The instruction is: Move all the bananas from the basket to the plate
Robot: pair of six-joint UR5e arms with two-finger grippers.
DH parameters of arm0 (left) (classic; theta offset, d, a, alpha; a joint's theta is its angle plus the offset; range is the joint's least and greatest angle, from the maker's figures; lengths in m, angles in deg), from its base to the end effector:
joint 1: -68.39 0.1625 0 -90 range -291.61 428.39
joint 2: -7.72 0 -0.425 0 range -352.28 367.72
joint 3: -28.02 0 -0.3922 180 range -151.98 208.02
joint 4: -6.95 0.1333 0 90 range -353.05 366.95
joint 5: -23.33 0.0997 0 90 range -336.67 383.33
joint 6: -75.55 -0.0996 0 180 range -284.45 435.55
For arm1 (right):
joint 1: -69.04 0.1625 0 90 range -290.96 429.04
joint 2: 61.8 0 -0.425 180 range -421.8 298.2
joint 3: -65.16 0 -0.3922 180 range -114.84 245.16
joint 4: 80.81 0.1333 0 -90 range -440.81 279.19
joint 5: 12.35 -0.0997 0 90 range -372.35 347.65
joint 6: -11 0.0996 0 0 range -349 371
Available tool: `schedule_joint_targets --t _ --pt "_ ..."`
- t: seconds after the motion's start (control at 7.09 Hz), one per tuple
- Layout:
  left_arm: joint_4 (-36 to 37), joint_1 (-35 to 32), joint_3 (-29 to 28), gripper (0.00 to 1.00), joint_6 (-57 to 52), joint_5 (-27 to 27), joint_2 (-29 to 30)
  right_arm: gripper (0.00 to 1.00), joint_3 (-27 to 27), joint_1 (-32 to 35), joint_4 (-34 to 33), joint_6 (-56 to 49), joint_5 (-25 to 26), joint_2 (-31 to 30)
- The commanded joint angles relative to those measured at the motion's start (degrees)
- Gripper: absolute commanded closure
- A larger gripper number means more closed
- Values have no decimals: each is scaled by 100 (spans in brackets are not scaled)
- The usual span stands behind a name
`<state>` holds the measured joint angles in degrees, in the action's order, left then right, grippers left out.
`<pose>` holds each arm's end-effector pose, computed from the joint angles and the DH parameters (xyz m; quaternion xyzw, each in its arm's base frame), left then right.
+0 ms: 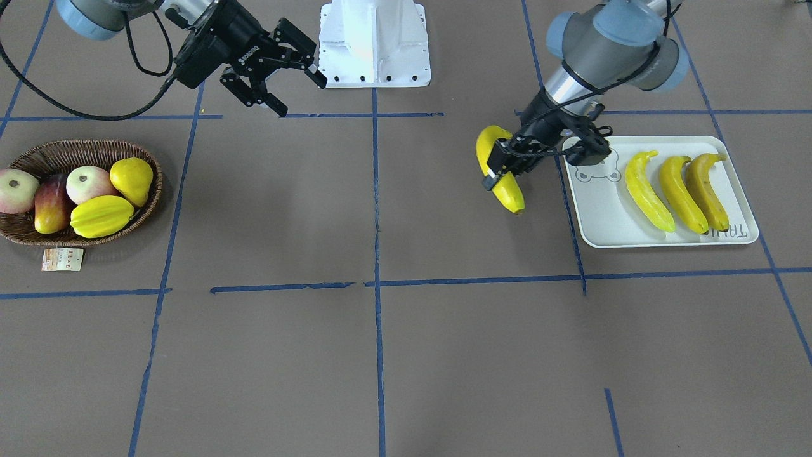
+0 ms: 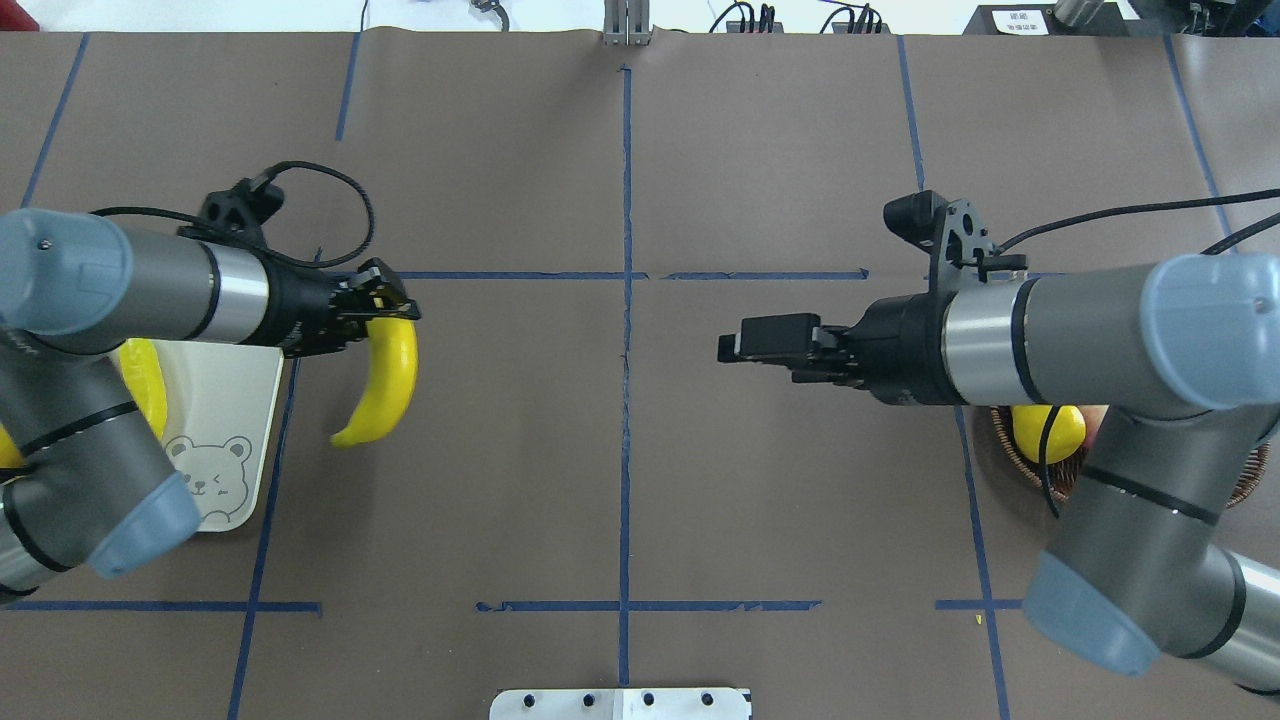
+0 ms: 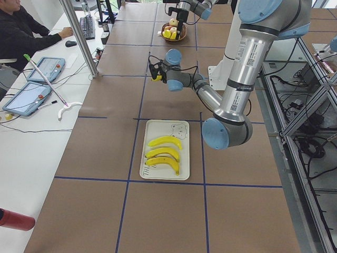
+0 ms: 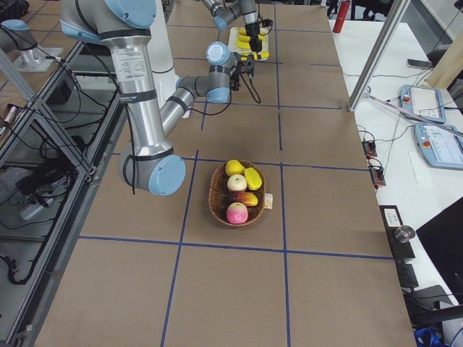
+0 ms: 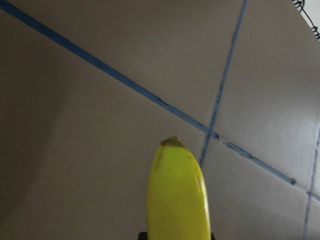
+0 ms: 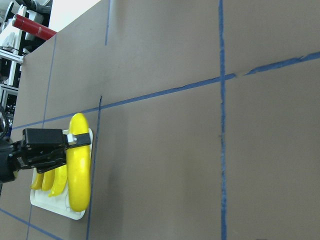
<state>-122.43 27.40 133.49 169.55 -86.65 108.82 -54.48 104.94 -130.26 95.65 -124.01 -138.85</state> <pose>0.3566 -0.4414 0.3512 0.0320 0.5545 -0.2289 0.7995 -0.3385 -0.3642 0.2233 0.0980 -0.6595 0.0733 0.7417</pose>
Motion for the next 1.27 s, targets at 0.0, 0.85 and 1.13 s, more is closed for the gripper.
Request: schedule_joint_targets --t 0.0,0.85,1.13 --pt "237 -338 36 100 -1073 20 -1053 0 -7 758 -3 -219 -733 -431" --pt "220 -287 -307 0 -1226 20 -1278 0 99 882 -12 -264 -752 -451" --pt "246 -444 34 0 -1558 -424 -1338 0 46 1459 -832 -1110 -1250 -442"
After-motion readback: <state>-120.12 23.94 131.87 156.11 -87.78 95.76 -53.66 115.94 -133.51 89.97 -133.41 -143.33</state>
